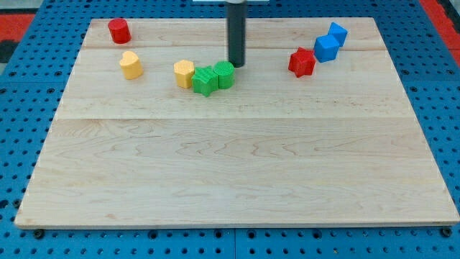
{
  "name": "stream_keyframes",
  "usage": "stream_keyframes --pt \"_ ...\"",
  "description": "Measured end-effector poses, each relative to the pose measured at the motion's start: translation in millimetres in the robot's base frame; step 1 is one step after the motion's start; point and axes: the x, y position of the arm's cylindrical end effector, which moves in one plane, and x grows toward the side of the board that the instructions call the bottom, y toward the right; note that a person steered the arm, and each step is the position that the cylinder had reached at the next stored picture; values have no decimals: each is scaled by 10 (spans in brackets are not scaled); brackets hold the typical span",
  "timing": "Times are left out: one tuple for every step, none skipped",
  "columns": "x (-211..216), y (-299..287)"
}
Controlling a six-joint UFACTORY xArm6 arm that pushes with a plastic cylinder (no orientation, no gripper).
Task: Place the yellow heart to the top center of the board
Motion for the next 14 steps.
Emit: stream_keyframes --pt "378 209" --pt "1171 -90" --pt "1345 -1341" --pt "880 -1846" --pt "502 -2165" --pt "193 -2046" --pt "-6 -2008" --pt "-14 -2830" --pt "-170 -2418" --pt "-405 -1668" --pt "-490 -1015" --pt "-380 -1250" --pt "-199 -2040" --pt "-598 -1636"
